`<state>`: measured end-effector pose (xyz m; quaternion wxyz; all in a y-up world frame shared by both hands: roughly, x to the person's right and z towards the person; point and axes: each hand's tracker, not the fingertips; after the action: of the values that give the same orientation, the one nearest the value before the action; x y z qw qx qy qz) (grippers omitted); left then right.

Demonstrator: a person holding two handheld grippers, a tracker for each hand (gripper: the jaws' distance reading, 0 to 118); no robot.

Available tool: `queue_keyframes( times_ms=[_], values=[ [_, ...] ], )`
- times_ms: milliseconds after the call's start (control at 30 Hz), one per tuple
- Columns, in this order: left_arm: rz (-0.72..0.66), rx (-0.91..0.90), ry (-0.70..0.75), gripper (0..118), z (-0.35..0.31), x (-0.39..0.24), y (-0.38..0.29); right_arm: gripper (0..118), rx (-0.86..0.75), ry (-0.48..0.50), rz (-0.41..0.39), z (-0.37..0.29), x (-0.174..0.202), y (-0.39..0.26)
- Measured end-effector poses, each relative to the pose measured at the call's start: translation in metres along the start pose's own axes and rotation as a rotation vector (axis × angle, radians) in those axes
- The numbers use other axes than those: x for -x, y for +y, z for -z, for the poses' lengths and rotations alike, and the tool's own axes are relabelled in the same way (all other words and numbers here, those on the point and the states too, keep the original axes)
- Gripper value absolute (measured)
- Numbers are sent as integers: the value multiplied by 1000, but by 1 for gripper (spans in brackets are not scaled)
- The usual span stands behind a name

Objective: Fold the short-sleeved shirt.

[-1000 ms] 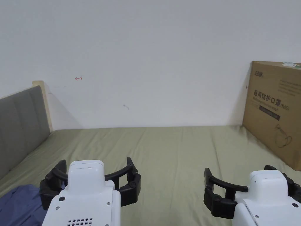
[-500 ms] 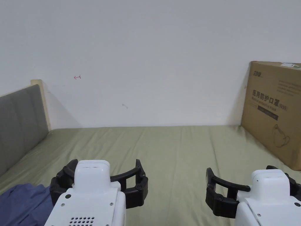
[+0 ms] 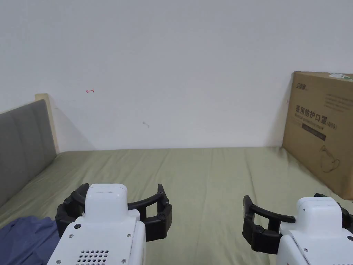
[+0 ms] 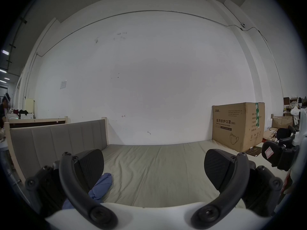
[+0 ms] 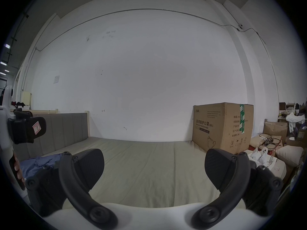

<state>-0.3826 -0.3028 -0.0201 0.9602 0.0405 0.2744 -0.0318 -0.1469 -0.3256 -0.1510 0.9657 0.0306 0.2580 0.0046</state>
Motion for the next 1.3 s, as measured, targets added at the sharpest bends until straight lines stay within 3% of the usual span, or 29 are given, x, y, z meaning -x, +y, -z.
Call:
queue_keyframes(
  times_ms=[433,567,633,667,700,733,767,833,900,1133,1233,1300],
  values=[
    [24,38,-1,117,1,-2,0,118,14,8,10,-1,0,0],
    [-43,70,1,104,2,3,2,118,-1,2,11,-2,0,0],
    [-64,79,-42,79,4,6,0,117,-4,20,8,-3,0,0],
    [-61,91,-37,44,3,7,0,114,4,36,13,-4,0,1],
    [-45,90,-33,16,3,6,-2,103,22,43,17,-4,-1,2],
    [-29,91,-21,2,4,6,-3,73,19,50,26,-5,-2,2],
    [-6,98,3,3,5,5,-4,5,11,52,39,-5,-3,2],
    [-19,110,-36,1,5,8,-7,0,56,-64,5,-2,-4,1],
    [-44,146,-81,0,9,8,-9,0,48,27,85,1,-14,-1],
    [-106,209,-110,0,14,14,-14,0,64,-6,60,6,-17,-3],
    [-132,248,-54,0,9,50,-16,0,80,49,64,20,7,-7],
    [-138,267,38,0,-1,92,-16,0,130,132,120,34,37,-9]
  ],
)
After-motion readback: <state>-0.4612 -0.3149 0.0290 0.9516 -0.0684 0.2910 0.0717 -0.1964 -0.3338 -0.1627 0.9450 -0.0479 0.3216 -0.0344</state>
